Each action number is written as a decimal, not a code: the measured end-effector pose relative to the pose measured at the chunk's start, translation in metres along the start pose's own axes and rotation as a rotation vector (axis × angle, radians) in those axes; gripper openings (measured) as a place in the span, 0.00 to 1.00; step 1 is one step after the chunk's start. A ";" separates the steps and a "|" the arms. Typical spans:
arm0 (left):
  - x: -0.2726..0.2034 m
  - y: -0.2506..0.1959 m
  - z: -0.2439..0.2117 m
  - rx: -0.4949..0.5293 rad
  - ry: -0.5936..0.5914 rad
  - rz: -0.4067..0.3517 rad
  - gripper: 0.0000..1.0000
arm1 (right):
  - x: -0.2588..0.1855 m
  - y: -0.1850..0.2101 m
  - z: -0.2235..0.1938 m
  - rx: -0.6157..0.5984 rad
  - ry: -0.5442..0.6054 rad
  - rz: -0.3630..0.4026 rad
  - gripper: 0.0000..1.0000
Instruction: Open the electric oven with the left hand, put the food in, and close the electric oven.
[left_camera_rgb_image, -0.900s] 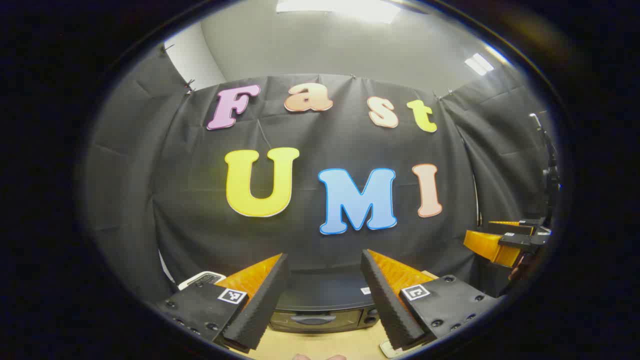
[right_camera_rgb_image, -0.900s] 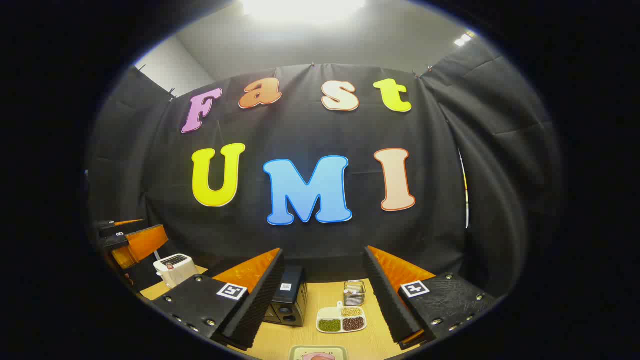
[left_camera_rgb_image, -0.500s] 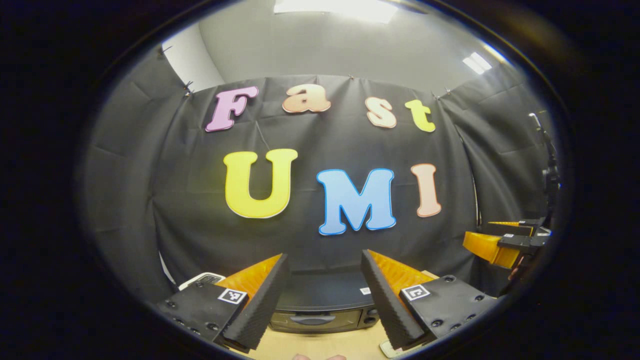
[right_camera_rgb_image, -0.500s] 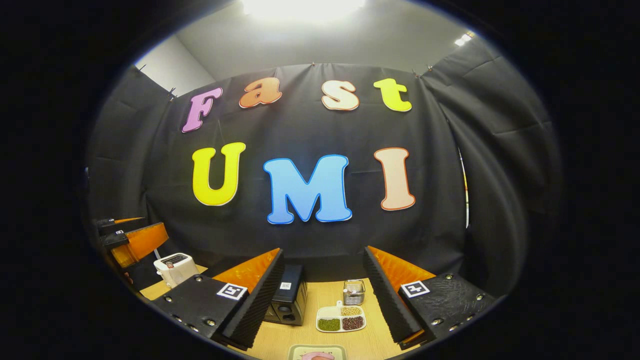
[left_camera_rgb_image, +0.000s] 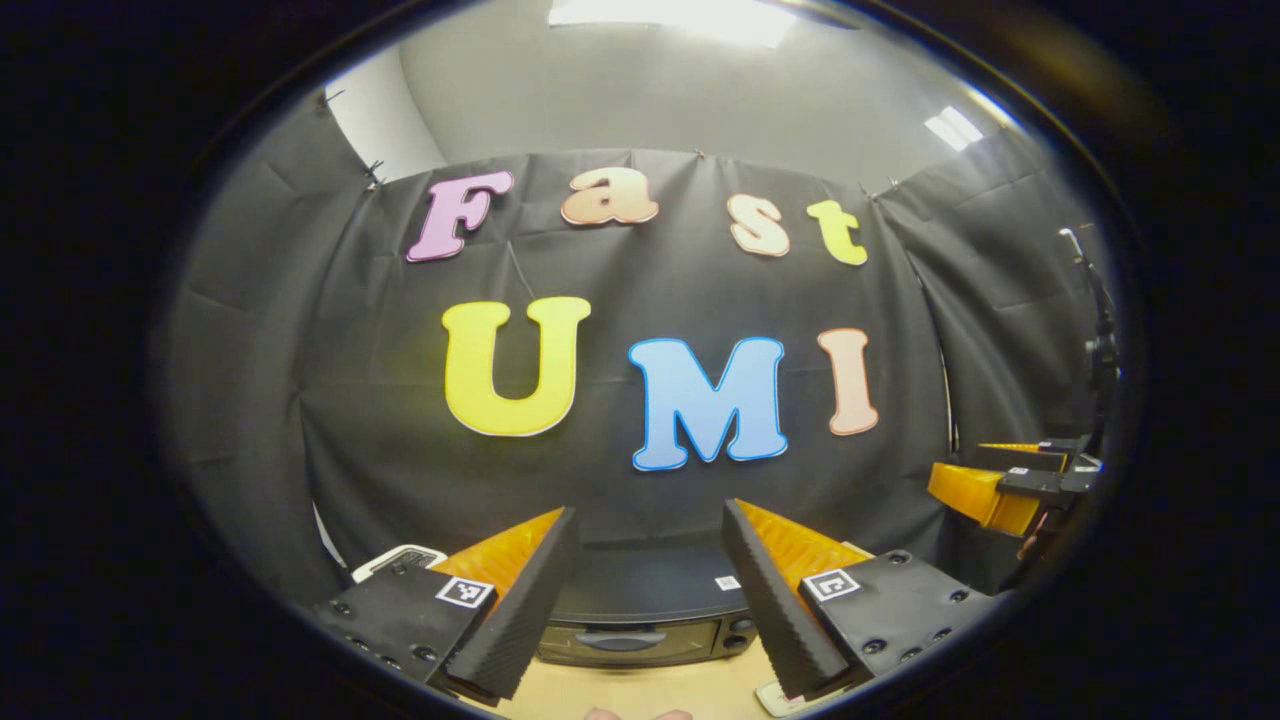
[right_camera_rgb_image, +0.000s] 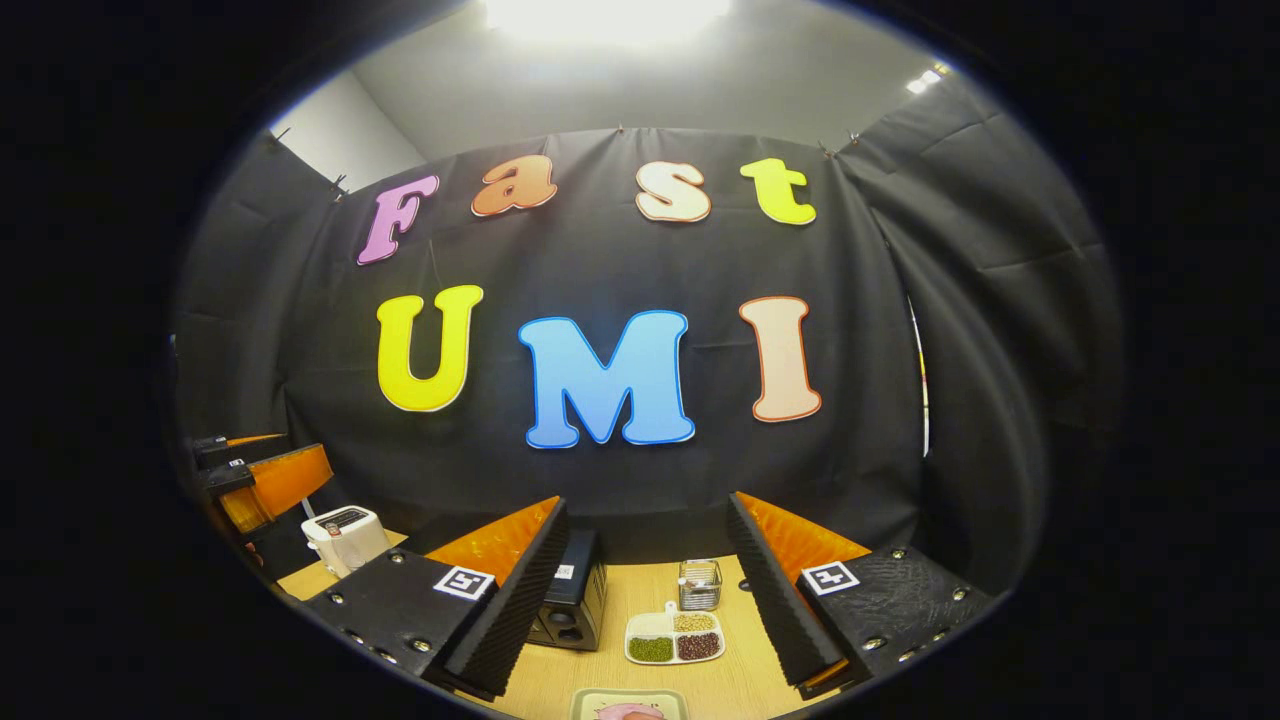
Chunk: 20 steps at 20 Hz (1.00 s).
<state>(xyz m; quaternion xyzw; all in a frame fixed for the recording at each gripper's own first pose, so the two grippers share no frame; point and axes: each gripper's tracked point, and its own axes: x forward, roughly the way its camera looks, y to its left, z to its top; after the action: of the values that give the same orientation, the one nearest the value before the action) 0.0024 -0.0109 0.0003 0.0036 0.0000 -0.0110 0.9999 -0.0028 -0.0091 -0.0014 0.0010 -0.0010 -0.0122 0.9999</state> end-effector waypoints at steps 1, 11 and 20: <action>-0.001 0.001 -0.001 0.000 0.001 0.001 0.97 | 0.001 0.000 0.000 -0.001 -0.001 0.000 0.96; 0.012 0.003 -0.035 -0.014 0.072 0.010 0.97 | 0.003 0.005 -0.005 -0.004 0.015 0.012 0.96; 0.075 0.005 -0.140 -0.029 0.253 0.000 1.00 | -0.003 -0.012 -0.023 -0.043 0.062 -0.024 0.96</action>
<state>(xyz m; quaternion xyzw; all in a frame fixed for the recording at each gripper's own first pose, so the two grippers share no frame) 0.0774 -0.0063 -0.1394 -0.0096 0.1265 -0.0105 0.9919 -0.0065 -0.0209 -0.0243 -0.0202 0.0305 -0.0245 0.9990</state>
